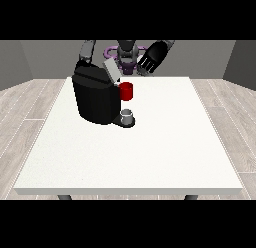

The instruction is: Insert the coffee pod into the coffee machine and close the lid

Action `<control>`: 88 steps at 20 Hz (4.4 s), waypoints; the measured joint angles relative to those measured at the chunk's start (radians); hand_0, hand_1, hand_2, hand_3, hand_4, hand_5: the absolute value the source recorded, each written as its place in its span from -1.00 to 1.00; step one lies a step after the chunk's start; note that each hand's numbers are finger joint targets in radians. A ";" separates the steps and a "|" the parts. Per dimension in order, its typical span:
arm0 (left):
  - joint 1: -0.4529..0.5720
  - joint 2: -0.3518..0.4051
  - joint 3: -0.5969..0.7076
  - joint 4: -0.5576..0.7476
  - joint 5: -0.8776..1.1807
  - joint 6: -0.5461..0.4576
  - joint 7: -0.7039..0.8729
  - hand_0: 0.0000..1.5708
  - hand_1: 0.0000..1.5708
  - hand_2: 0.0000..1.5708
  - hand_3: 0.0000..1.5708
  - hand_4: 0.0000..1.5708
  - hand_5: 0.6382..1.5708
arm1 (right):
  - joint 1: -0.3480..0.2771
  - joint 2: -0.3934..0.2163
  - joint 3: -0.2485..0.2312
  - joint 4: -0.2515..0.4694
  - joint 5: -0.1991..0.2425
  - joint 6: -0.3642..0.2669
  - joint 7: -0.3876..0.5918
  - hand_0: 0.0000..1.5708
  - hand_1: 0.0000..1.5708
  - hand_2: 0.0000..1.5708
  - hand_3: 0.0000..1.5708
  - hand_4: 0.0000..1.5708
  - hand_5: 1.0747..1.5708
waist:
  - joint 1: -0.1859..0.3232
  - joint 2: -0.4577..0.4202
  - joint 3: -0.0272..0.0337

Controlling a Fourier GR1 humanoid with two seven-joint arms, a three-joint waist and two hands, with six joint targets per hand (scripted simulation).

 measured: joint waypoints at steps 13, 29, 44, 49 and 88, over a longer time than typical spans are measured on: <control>-0.178 0.083 0.080 0.061 0.006 -0.007 0.061 0.61 0.61 0.66 0.60 -0.41 1.00 | -0.073 -0.018 0.017 -0.120 0.011 0.006 0.040 -1.00 -1.00 -1.00 -1.00 -1.00 1.00 | -0.113 0.105 0.0000; -0.249 0.086 0.078 0.101 -0.011 -0.010 0.042 0.54 0.54 0.59 0.55 -0.45 1.00 | -0.143 -0.059 -0.052 -0.118 -0.013 -0.003 0.061 -1.00 -1.00 -1.00 -1.00 -1.00 1.00 | -0.115 0.199 0.0000; -0.276 0.092 0.084 0.122 -0.023 0.012 0.009 0.54 0.54 0.58 0.54 -0.55 1.00 | -0.150 -0.061 -0.069 -0.107 -0.021 -0.014 0.040 -1.00 -1.00 -1.00 -1.00 -1.00 1.00 | -0.114 0.224 0.0000; -0.280 0.105 0.088 0.127 -0.029 0.031 -0.019 0.51 0.51 0.54 0.49 -0.54 1.00 | -0.154 -0.066 -0.073 -0.112 -0.027 -0.008 0.040 -1.00 -1.00 -1.00 -1.00 -1.00 1.00 | -0.121 0.236 0.0000; -0.307 0.213 0.057 0.138 -0.164 0.196 -0.199 -0.35 -0.35 -0.01 -0.24 -1.00 1.00 | -0.200 -0.079 -0.053 -0.159 -0.001 -0.014 0.084 -1.00 -1.00 -1.00 -1.00 -0.86 1.00 | -0.162 0.324 0.0013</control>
